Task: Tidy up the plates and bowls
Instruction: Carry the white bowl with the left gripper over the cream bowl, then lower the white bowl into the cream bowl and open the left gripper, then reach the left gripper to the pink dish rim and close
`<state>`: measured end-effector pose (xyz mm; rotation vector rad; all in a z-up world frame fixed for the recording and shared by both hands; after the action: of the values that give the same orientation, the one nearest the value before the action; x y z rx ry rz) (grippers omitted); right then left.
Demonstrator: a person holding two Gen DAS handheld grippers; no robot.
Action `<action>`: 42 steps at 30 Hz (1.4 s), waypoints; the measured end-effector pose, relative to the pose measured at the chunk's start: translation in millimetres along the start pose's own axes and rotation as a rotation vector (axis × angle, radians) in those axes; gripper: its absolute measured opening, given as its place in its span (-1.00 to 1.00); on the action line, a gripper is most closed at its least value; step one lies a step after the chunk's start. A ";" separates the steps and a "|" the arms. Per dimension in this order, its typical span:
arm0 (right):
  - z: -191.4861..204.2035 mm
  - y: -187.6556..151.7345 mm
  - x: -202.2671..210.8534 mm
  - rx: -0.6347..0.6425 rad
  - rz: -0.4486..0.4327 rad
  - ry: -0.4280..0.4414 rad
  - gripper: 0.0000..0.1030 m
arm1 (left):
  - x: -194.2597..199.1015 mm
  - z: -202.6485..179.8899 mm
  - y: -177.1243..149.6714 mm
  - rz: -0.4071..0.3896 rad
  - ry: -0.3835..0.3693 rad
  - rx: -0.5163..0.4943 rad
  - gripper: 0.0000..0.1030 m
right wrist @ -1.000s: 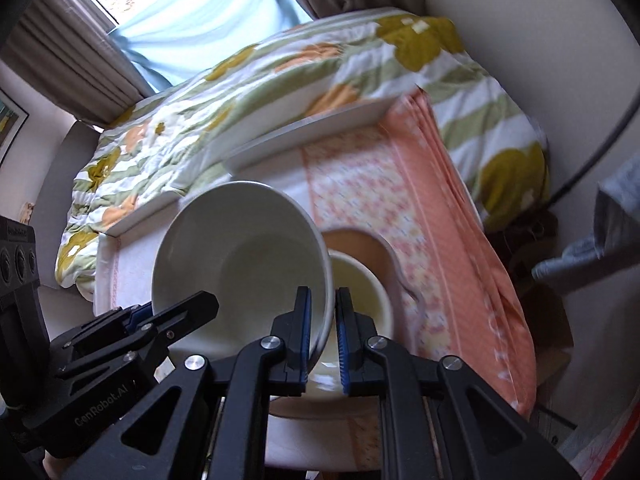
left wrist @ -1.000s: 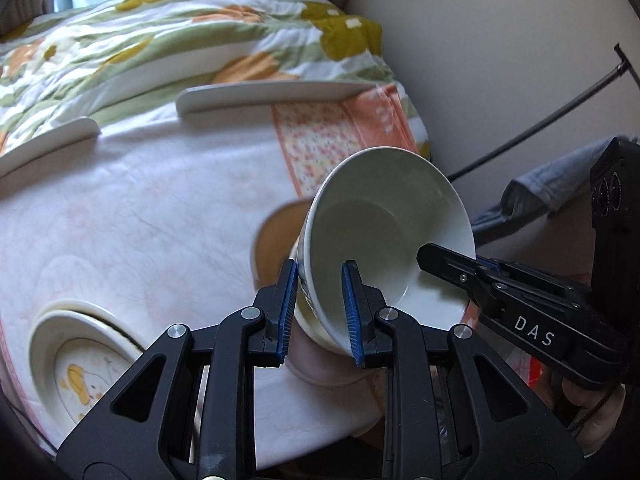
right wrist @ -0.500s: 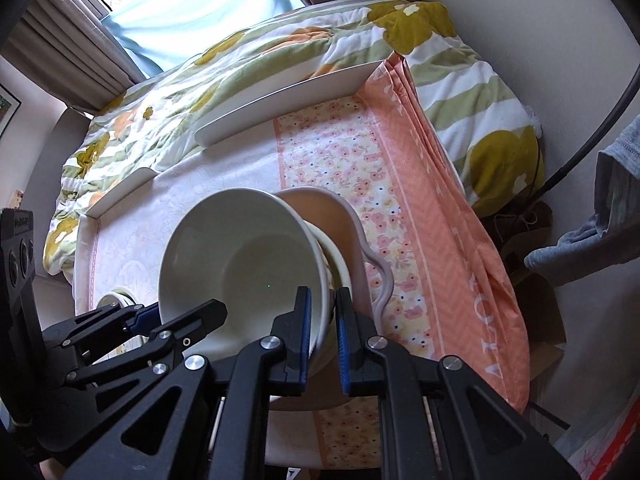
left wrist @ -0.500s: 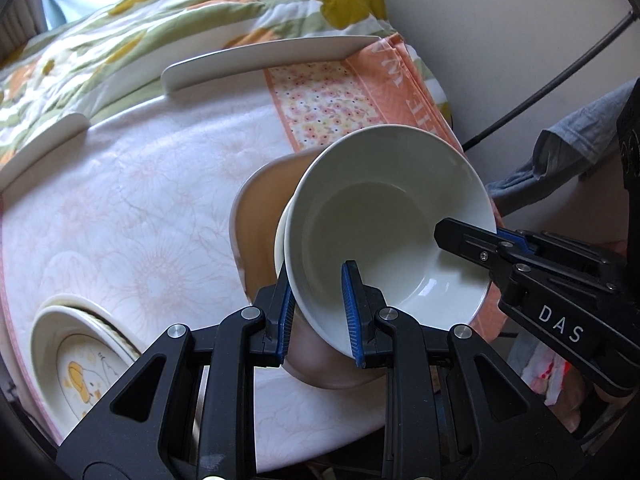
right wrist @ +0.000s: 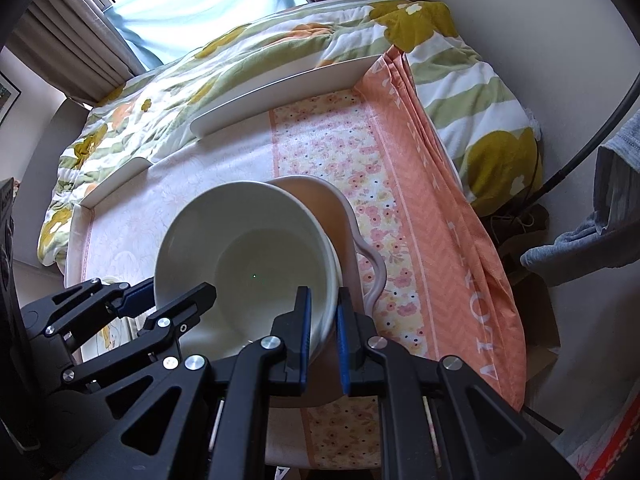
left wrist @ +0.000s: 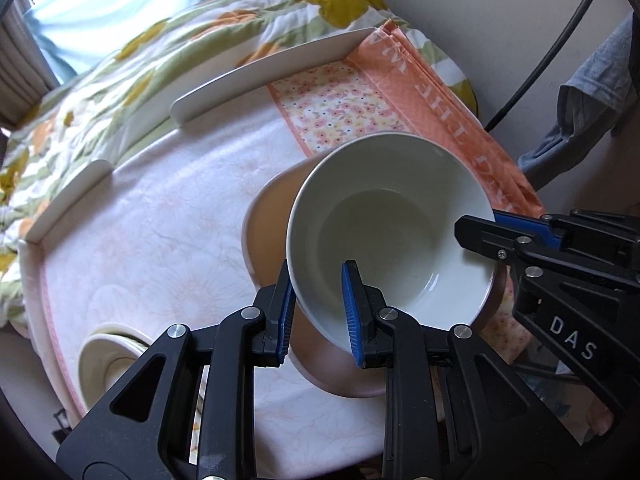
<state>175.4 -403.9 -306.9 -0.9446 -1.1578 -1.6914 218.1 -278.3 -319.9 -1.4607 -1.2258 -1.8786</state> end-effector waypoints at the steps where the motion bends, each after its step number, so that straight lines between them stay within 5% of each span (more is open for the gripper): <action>1: 0.1 0.0 0.0 -0.001 0.000 0.001 -0.79 | -0.3 -0.3 0.2 -0.001 0.006 -0.003 -0.61; 19: 0.9 -0.1 1.3 0.004 0.000 0.001 -0.79 | 1.5 3.9 0.3 -0.003 -0.017 0.035 -0.61; 29: 13.5 19.2 47.8 0.067 -0.111 0.043 -0.79 | 56.8 27.4 9.6 -0.150 -0.041 0.152 -0.56; 30: 15.4 20.9 53.5 0.082 -0.123 0.054 -0.79 | 63.7 30.4 9.7 -0.168 -0.044 0.164 -0.33; 31: 17.8 22.5 59.3 0.099 -0.135 0.063 -0.79 | 73.3 35.2 9.4 -0.191 -0.044 0.177 0.22; 33: 21.2 23.9 68.5 0.134 -0.150 0.074 -0.77 | 88.9 43.3 6.7 -0.239 -0.018 0.194 0.97; 35: 21.6 23.2 78.0 0.160 -0.175 0.060 -0.52 | 108.5 51.6 4.0 -0.301 -0.004 0.194 1.00; 37: 20.2 20.9 86.7 0.175 -0.196 0.054 0.54 | 117.2 58.4 0.8 -0.301 -0.017 0.185 1.00; 38: 18.2 19.1 91.9 0.177 -0.209 0.056 0.79 | 119.8 60.3 -2.1 -0.300 -0.020 0.182 1.00; 39: 16.7 17.1 96.0 0.179 -0.223 0.059 0.95 | 121.7 62.9 -5.0 -0.298 -0.022 0.176 1.00; 42: 6.9 6.0 97.7 0.197 -0.182 0.001 0.95 | 117.0 68.9 -22.0 -0.262 -0.047 0.135 1.00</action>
<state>147.9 -421.0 -214.3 -0.7348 -1.4172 -1.6810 198.0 -190.1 -216.4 -1.3322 -1.6003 -1.8905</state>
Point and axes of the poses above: each gripper's, at about its wrist camera, not at the fingertips, and x roughly against the way its jaws point, z to its left, y to its top, the point moved 6 cm from there along -x, roughly the way its jaws point, and after that the axes turned 3 degrees about -x, right-handed, at the moved point
